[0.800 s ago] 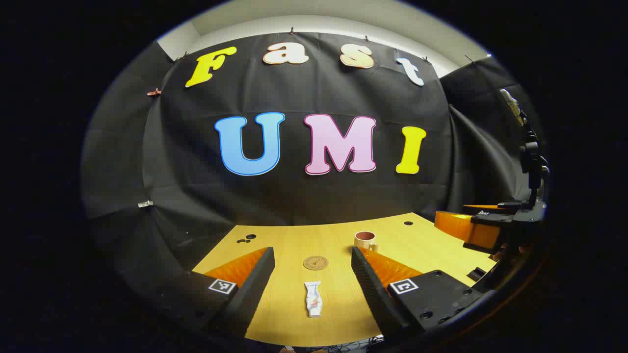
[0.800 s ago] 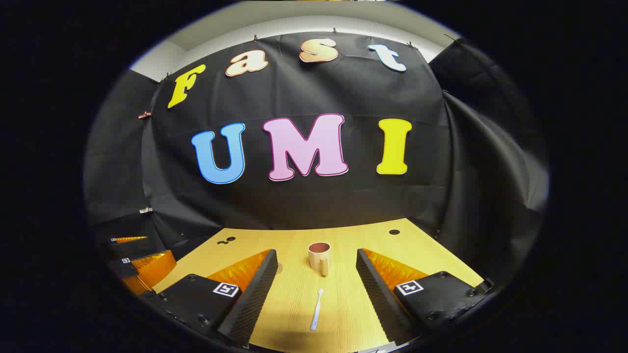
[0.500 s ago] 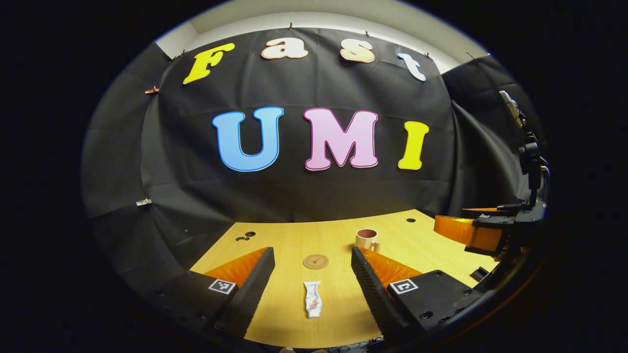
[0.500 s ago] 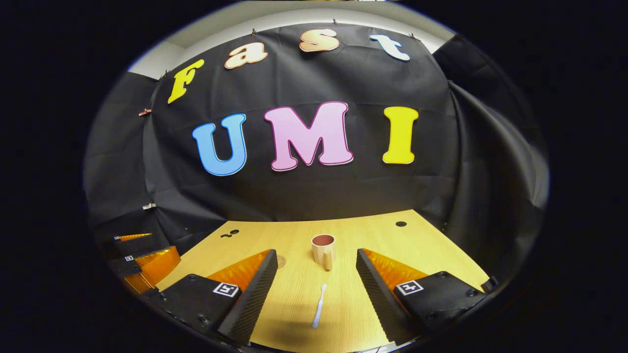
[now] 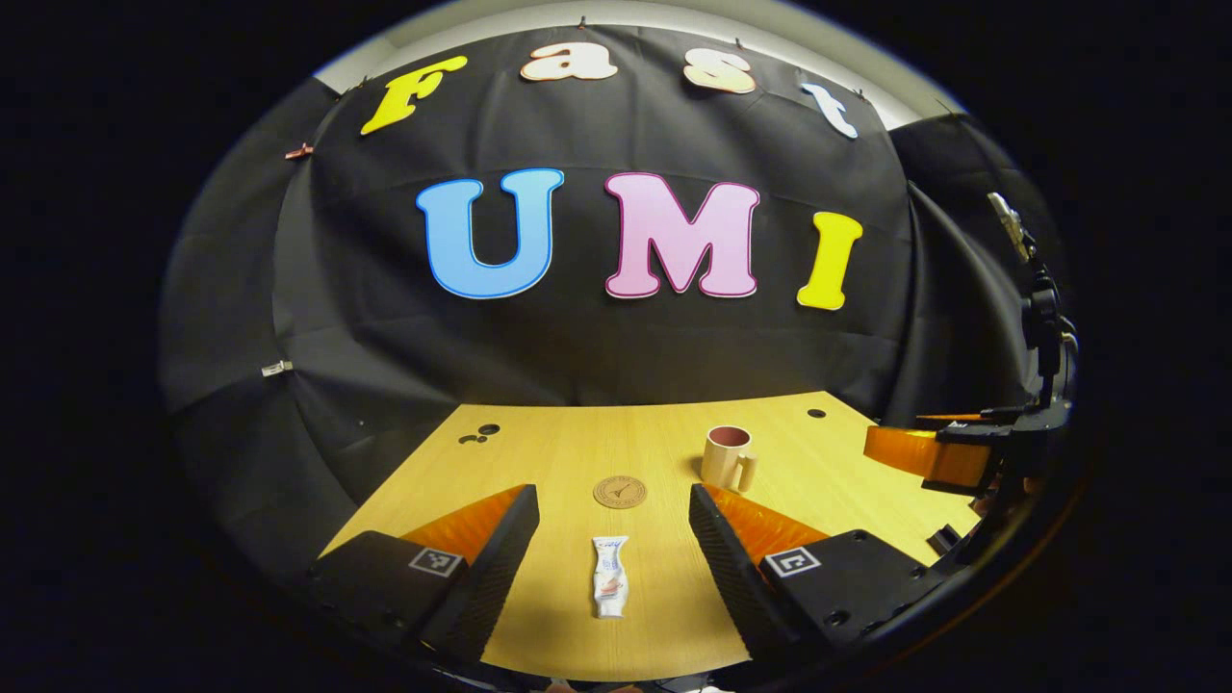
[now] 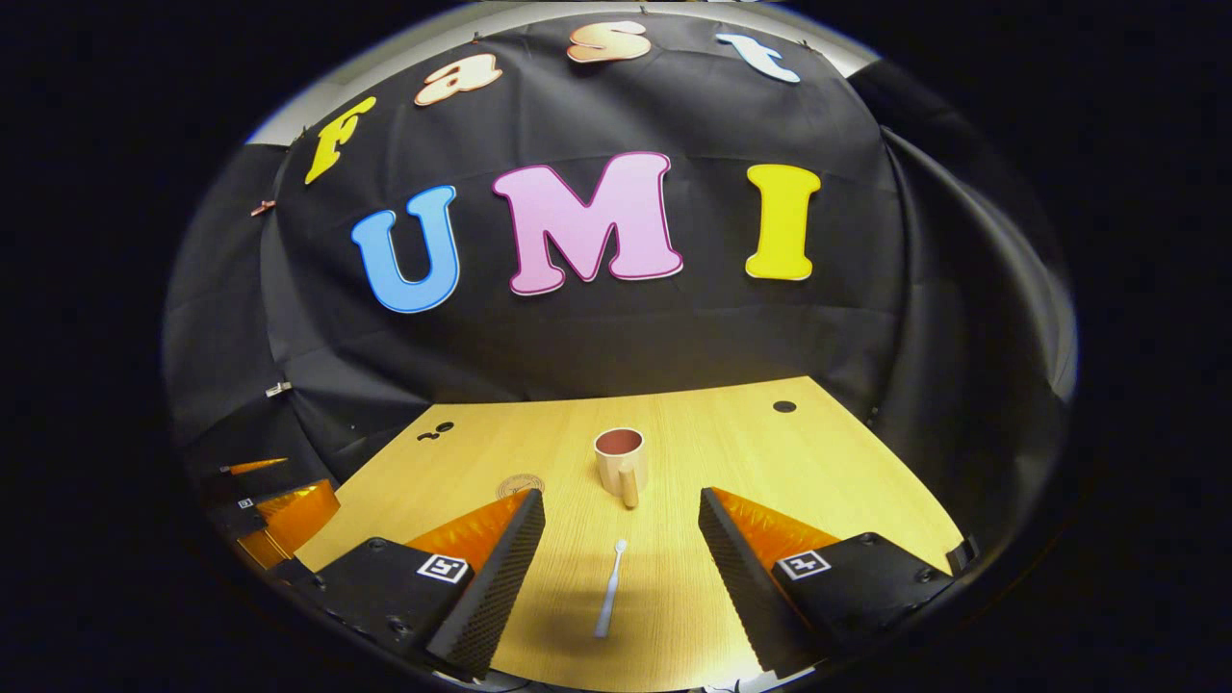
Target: Put the toothbrush and toothpaste on the desktop into the cup, then pick up the cup and place it on the coaster on the desktop.
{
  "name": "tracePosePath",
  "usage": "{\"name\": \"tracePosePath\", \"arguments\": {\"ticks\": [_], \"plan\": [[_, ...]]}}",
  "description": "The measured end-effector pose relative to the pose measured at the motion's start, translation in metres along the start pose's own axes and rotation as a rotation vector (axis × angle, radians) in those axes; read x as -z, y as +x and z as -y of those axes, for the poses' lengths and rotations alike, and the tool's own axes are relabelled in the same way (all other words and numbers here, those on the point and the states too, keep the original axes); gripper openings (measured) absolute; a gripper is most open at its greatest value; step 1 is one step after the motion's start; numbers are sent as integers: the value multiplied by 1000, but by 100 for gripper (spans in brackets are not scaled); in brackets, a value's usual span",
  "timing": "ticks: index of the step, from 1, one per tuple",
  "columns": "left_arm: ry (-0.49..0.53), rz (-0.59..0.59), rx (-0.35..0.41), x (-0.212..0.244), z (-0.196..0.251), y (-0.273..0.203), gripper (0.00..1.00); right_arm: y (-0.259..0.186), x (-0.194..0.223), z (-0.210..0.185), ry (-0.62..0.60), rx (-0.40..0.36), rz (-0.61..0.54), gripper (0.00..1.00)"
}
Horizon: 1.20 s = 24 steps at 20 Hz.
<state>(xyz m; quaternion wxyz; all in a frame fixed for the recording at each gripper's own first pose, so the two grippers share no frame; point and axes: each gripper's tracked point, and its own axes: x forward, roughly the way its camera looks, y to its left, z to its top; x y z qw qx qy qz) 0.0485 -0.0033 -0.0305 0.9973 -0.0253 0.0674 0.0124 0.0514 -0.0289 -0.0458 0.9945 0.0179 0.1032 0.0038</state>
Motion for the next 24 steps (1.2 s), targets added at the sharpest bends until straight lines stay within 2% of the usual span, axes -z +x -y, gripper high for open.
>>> {"name": "tracePosePath", "arguments": {"ticks": [6, 11, 16, 24], "plan": [[10, -62, -1, 19, 2, 22, 98, 25, 12, 19, 25, 16, -65, 99], [-82, -196, 36, 53, 7, 47, 98, 40, 25, 28, 17, 7, -120, 99], [-21, -310, 6, 88, -3, 77, 98, 60, 34, 42, 23, -1, -187, 98], [-67, -537, -22, 150, -12, 138, 99, 86, 50, 61, -15, -36, -270, 99]]}}
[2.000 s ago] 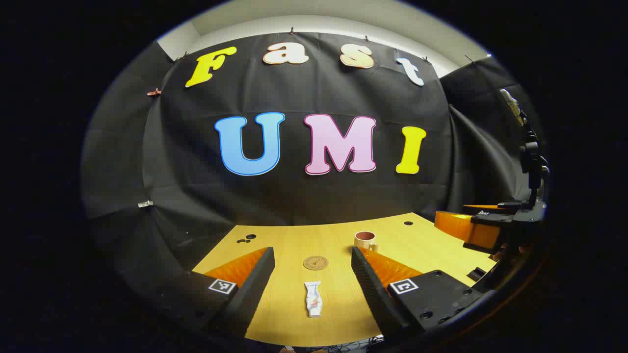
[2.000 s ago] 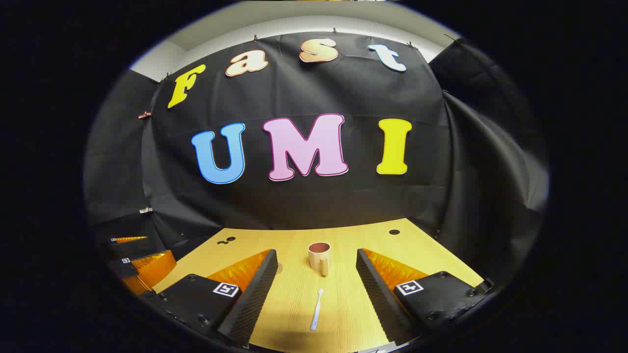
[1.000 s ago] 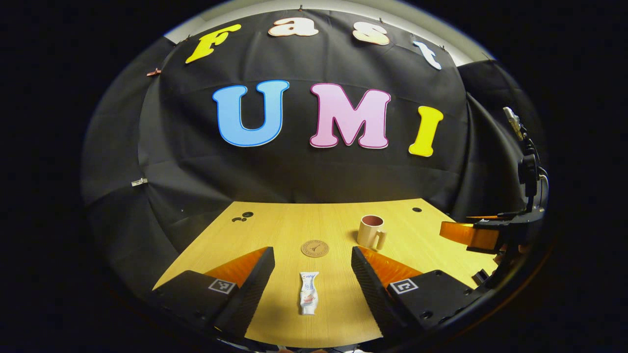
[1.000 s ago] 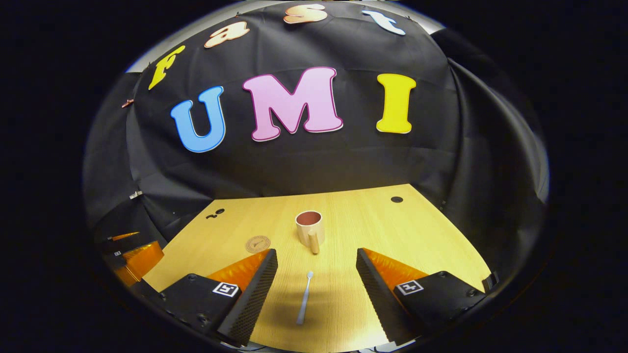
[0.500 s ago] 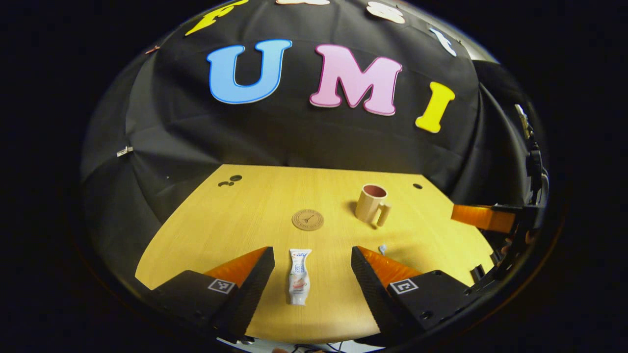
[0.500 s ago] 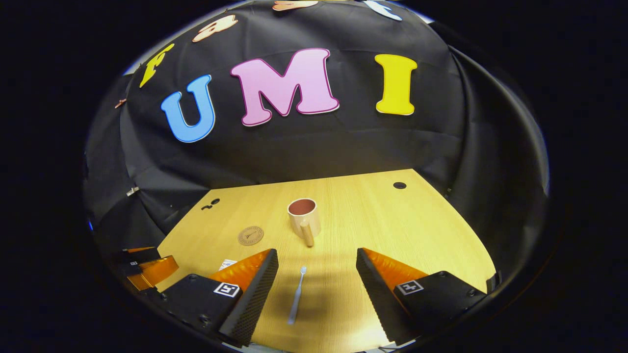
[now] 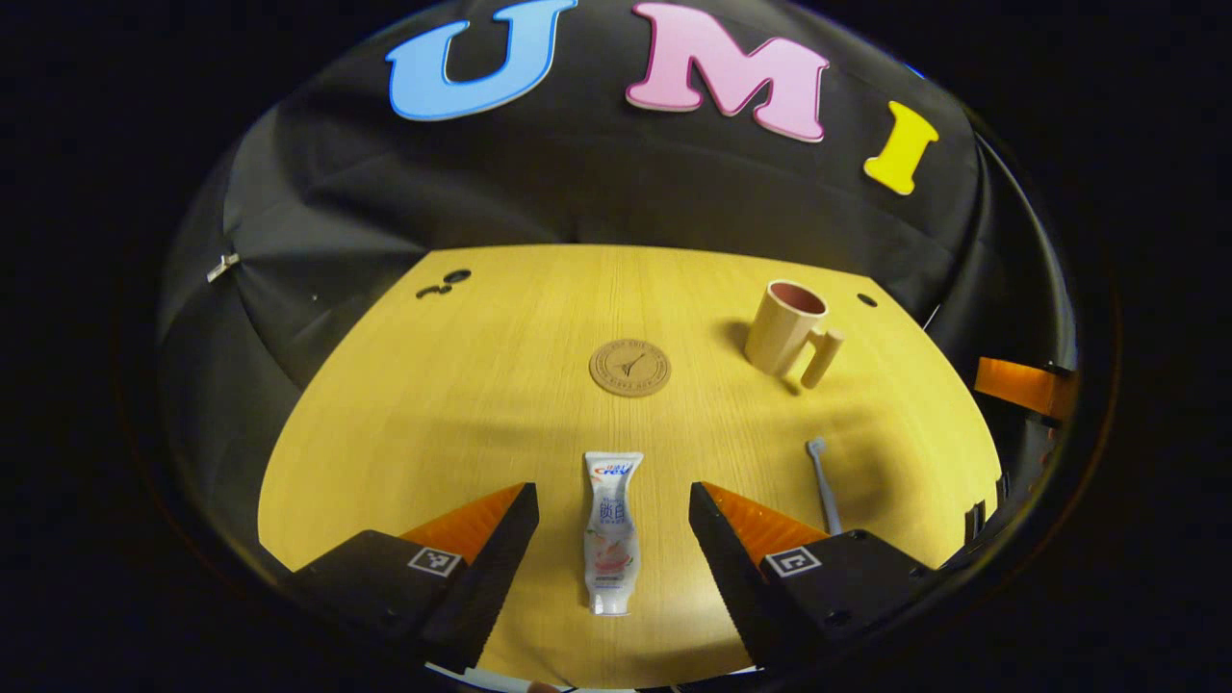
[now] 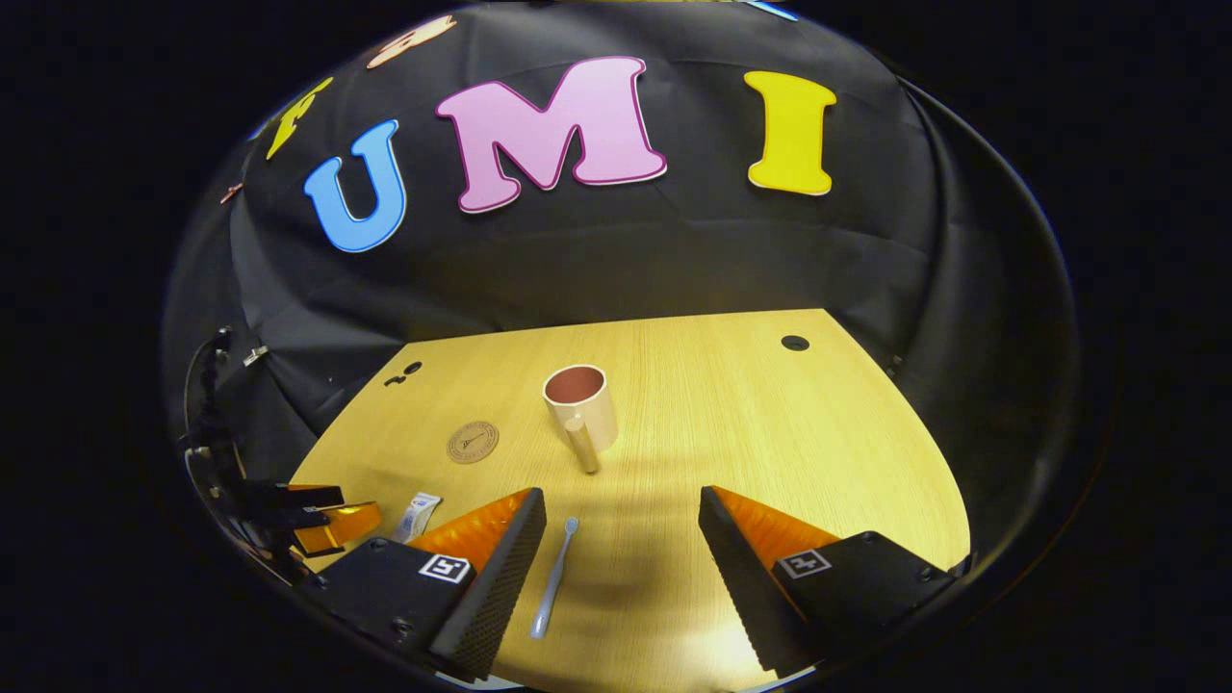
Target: Put the toothbrush and toothpaste on the desktop into the cup, then pick up the cup and place it on the coaster on the desktop.
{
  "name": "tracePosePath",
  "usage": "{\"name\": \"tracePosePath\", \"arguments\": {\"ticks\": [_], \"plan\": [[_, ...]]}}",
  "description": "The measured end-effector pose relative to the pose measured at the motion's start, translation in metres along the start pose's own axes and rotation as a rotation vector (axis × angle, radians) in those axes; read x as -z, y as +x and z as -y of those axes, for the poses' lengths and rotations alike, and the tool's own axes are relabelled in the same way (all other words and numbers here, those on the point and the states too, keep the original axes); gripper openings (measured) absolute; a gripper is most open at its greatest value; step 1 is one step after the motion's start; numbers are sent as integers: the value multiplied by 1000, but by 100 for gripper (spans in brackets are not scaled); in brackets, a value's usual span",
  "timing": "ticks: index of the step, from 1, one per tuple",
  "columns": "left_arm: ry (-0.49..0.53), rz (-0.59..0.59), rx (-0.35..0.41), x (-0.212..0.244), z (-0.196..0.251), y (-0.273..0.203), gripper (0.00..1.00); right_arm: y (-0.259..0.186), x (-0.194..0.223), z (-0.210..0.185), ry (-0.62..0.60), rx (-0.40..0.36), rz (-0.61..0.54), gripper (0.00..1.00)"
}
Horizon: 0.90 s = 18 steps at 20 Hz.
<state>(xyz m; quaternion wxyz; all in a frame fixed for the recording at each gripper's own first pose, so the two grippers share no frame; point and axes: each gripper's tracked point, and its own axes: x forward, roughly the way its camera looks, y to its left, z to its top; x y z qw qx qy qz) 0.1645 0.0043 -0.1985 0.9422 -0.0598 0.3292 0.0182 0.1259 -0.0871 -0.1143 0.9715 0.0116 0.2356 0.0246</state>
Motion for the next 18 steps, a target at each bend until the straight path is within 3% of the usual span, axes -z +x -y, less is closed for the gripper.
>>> {"name": "tracePosePath", "arguments": {"ticks": [6, 11, 18], "plan": [[24, -171, -58, 30, -7, 42, 98, 14, 30, 18, 5, -3, -106, 99], [27, -241, -71, 38, -8, 61, 98, 21, 56, 22, 34, -12, -185, 99], [15, -300, -49, 42, -1, 78, 85, 19, 86, 4, 32, -59, -281, 99]]}}
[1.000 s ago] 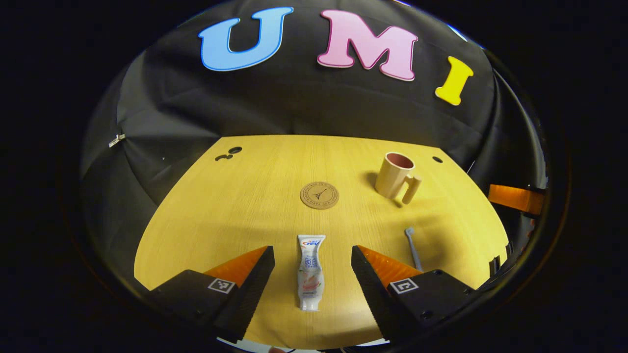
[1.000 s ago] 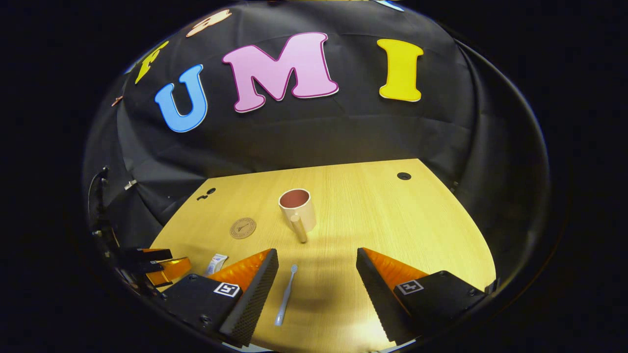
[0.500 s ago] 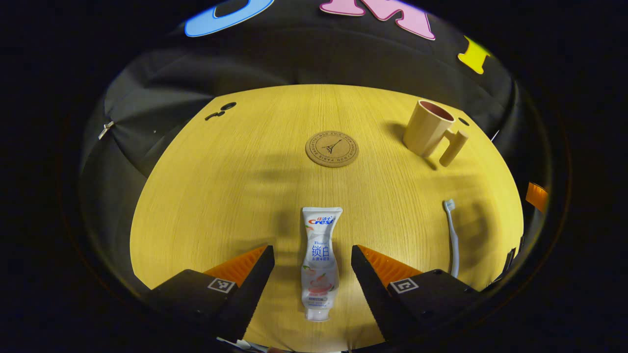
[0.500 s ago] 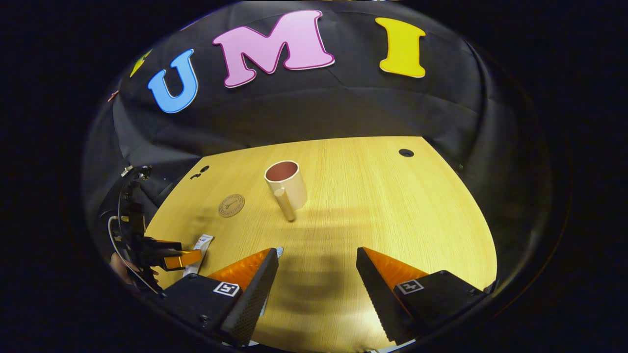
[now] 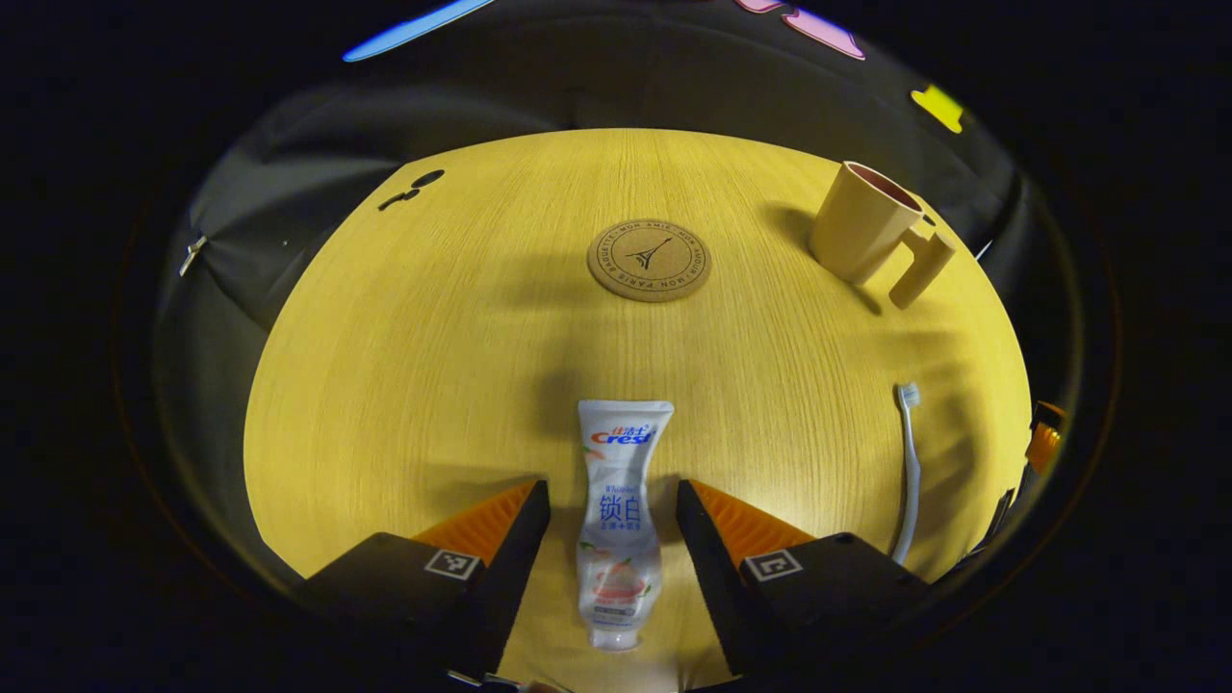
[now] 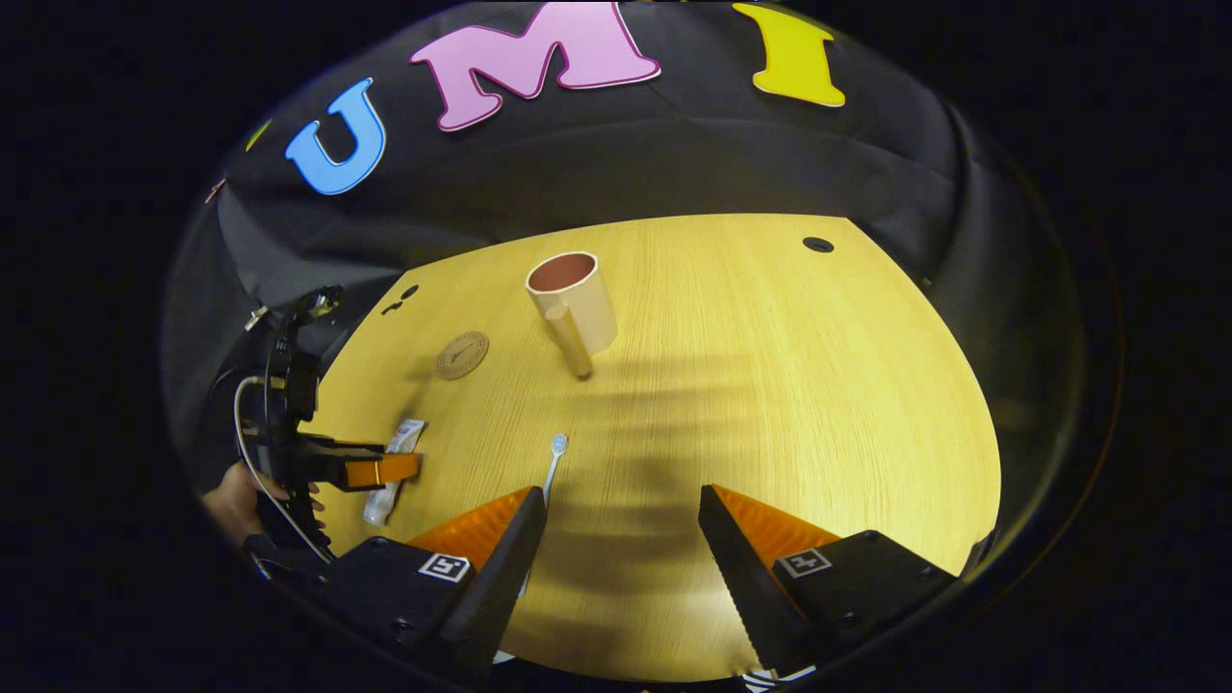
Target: Put the toothbrush and toothpaste on the desktop into the cup, then pick up the cup and place it on the coaster on the desktop.
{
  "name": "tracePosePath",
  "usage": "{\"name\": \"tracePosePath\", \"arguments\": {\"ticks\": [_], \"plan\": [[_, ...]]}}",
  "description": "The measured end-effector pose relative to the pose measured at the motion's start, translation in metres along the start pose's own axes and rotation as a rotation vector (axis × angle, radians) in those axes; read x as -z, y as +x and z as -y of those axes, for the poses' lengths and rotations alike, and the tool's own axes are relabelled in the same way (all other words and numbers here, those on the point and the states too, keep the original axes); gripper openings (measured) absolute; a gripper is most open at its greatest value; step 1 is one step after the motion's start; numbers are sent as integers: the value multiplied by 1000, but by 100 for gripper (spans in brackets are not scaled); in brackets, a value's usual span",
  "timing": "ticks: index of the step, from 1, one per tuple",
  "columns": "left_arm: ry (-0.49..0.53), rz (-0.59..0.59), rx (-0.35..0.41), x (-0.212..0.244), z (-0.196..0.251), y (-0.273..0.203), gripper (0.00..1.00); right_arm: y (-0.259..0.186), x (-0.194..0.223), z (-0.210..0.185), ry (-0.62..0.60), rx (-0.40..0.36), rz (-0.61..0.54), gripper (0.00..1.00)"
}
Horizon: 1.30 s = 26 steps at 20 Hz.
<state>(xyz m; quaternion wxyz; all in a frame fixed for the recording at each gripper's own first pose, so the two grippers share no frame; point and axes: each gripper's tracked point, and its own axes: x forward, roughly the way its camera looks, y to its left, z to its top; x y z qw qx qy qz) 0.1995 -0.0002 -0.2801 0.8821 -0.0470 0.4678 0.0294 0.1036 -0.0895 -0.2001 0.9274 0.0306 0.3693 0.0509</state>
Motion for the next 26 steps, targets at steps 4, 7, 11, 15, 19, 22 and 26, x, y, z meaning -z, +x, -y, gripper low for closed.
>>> {"name": "tracePosePath", "arguments": {"ticks": [4, 7, 11, 15, 19, 22, 26], "plan": [[-17, -34, -3, 0, -5, 3, 67, 5, 28, -15, 18, -35, -109, 99], [-23, -48, -4, 0, -8, 5, 56, 15, 37, -23, 17, -31, -143, 99], [-9, -23, 9, 1, -10, 2, 38, 31, 42, -48, 8, -37, -172, 99], [-24, -3, 22, 1, -11, 2, 32, 52, 50, -66, -30, -24, -206, 99], [8, 12, 22, 3, -10, 2, 32, 71, 54, -71, -34, 25, -230, 96], [11, 14, 34, 3, -11, 2, 31, 82, 60, -72, -38, 56, -247, 95], [42, 15, 45, 4, -11, 1, 31, 89, 66, -79, -38, 73, -261, 79]]}}
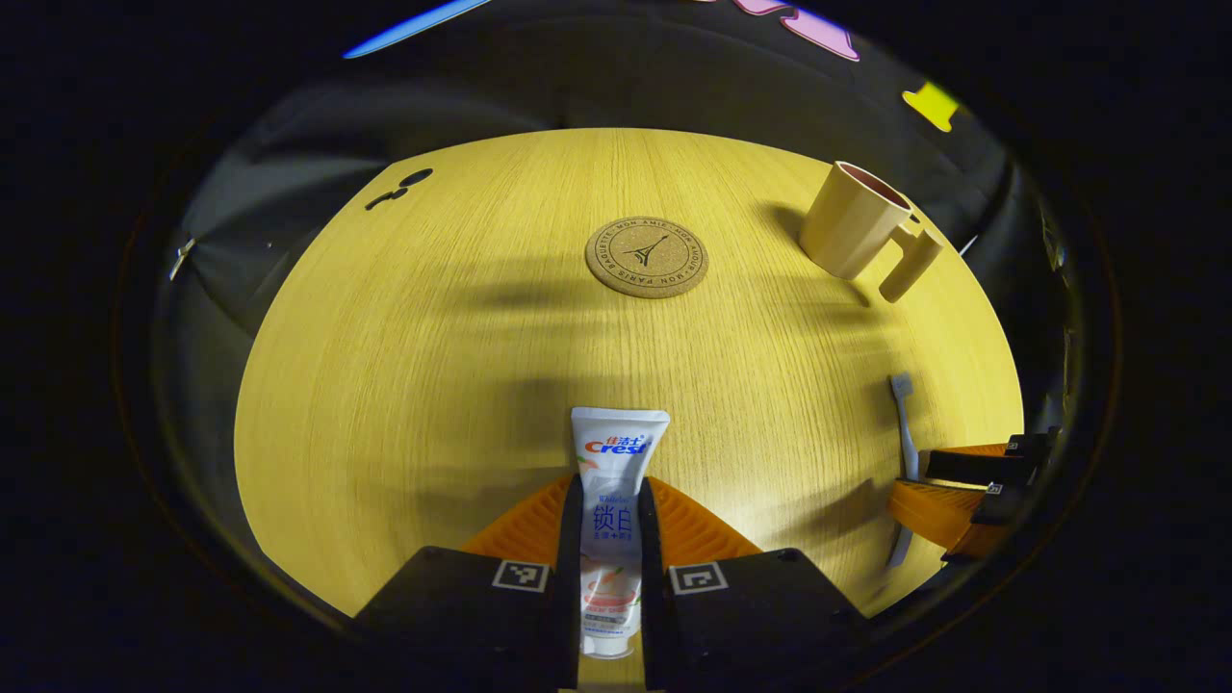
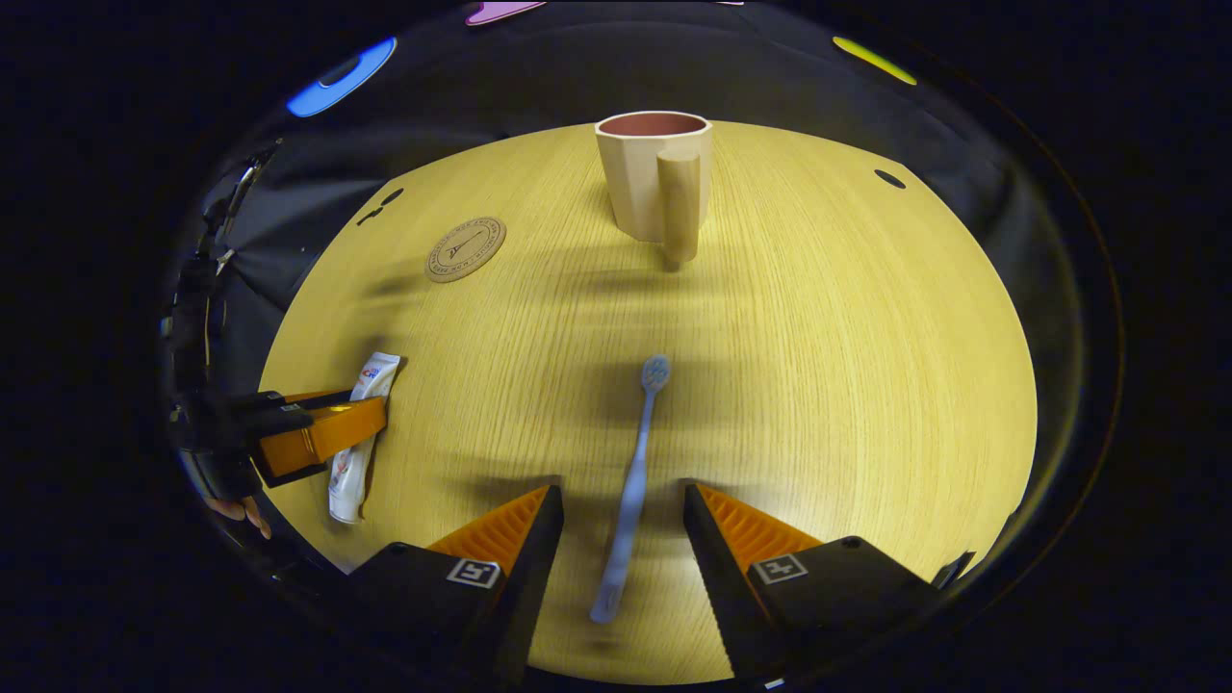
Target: Put the toothbrush and toothpaste on the desktop into the cup, then pick up the cup and place it on the coaster on the desktop.
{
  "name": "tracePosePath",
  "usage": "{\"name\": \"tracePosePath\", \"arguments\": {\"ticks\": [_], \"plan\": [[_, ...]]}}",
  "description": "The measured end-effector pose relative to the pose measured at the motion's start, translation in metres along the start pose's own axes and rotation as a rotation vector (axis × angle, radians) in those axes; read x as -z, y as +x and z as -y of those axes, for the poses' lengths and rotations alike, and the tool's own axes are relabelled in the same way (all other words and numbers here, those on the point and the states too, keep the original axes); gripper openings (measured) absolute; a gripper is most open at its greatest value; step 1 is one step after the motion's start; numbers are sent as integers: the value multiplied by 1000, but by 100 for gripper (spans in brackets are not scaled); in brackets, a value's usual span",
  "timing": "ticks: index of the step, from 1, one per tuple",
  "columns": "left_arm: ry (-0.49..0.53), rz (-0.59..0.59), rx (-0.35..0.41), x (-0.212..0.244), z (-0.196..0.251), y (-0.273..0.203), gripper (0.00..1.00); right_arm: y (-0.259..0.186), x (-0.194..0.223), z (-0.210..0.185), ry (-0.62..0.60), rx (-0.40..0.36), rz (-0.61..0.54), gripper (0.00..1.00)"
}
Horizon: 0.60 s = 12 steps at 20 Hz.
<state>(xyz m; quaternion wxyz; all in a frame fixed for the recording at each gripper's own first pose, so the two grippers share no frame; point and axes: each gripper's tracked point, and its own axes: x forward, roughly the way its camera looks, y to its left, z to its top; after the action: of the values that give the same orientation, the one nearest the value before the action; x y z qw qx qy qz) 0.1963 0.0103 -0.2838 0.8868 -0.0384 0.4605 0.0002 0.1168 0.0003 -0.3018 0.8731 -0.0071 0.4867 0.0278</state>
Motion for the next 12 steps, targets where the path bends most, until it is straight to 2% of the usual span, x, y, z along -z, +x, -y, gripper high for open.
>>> {"name": "tracePosePath", "arguments": {"ticks": [2, 4, 5, 6, 7, 9, 12], "plan": [[3, 0, 3, 0, 0, 0, 32, 2, -1, -4, -12, 4, 3, 75], [7, 0, 4, 0, 0, 0, 32, 2, -3, -1, -12, 24, 11, 67], [10, 1, 4, 0, 0, 0, 32, 5, -5, 3, -5, 39, 13, 53], [12, -1, 4, 0, 0, 0, 32, 6, -5, 5, 5, 48, 11, 46], [13, -1, 4, 0, 0, 0, 32, 6, -7, 9, 19, 55, 13, 30], [14, -2, 4, 0, 0, 0, 31, 6, -8, 7, 41, 31, 9, 13], [14, -2, -1, 0, 0, 0, 31, 6, -9, 4, -13, -16, 25, 10]]}}
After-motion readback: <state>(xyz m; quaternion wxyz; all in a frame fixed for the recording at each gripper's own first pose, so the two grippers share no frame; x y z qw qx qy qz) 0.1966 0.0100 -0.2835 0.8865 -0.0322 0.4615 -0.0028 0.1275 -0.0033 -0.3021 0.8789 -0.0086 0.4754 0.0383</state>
